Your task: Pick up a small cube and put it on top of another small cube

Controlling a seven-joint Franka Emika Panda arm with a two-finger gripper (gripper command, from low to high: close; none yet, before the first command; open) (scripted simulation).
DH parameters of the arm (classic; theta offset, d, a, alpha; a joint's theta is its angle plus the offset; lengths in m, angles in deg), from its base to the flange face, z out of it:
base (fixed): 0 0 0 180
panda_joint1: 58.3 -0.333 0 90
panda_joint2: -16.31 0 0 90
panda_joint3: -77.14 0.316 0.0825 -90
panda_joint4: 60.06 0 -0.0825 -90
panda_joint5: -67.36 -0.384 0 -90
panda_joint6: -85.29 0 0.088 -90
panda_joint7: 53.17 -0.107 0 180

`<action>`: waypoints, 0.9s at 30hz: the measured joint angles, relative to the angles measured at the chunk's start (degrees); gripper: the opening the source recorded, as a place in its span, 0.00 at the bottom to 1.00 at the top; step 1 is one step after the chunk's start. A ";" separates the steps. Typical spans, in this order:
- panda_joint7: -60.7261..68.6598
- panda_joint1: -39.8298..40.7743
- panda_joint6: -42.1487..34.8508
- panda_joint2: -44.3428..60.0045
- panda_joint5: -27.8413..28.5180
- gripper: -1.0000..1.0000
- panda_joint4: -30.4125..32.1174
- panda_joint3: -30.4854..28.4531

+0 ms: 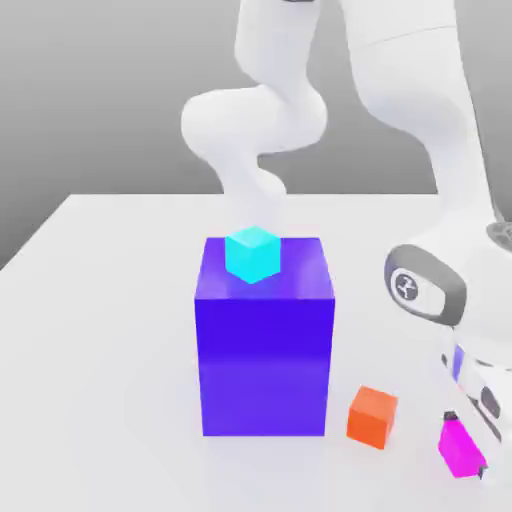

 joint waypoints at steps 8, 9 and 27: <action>2.61 1.87 -5.72 -7.38 -3.45 0.00 1.67 2.60; 3.07 2.16 -7.24 -8.68 -4.17 0.00 1.48 3.04; -0.43 -2.22 -18.76 6.83 -3.59 1.00 -25.39 1.40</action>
